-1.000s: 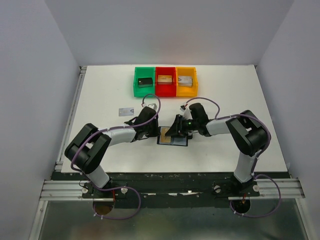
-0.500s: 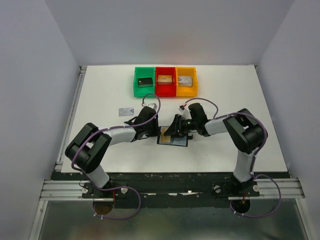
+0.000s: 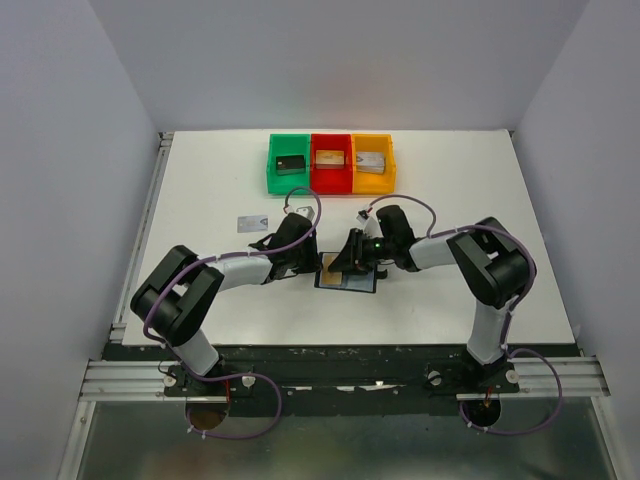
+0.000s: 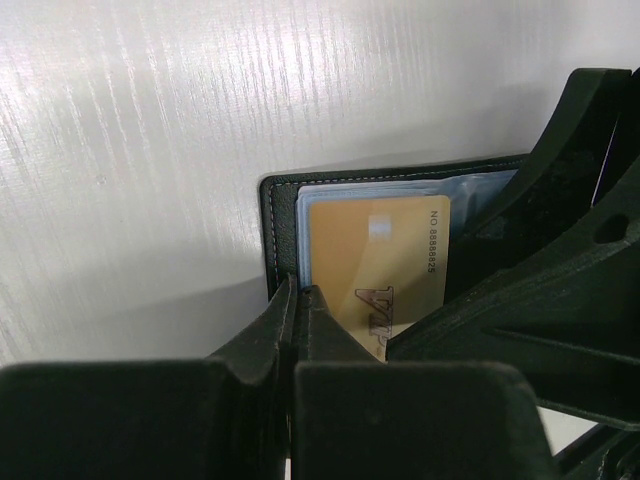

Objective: Take the credit cards out of the card holder
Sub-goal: Remove the credit card from the card holder.

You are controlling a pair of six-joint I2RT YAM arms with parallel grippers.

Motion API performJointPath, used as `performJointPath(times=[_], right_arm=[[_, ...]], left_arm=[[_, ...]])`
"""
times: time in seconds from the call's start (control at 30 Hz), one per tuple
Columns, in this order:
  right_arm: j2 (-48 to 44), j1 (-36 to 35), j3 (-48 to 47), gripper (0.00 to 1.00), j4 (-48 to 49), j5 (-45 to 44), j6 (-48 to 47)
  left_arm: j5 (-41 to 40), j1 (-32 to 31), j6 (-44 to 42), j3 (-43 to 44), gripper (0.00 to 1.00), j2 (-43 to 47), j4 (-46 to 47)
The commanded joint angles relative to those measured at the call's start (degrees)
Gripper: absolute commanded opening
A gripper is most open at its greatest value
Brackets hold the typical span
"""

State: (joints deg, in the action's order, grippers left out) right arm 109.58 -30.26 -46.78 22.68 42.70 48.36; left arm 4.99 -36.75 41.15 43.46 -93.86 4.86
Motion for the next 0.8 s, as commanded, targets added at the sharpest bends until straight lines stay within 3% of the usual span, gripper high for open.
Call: performJointPath(times=[0.0, 0.77], right_arm=[[-2.2, -0.5, -1.3, 0.43, -4.0, -1.4, -3.4], [-6.7, 0.4, 0.5, 0.41, -9.2, -3.7, -6.3]], left_arm=[[1.1, -1.0, 0.9, -1.7, 0.00, -1.9, -1.9], [-0.5, -0.9, 1.5, -1.3, 0.00, -3.0, -4.1]])
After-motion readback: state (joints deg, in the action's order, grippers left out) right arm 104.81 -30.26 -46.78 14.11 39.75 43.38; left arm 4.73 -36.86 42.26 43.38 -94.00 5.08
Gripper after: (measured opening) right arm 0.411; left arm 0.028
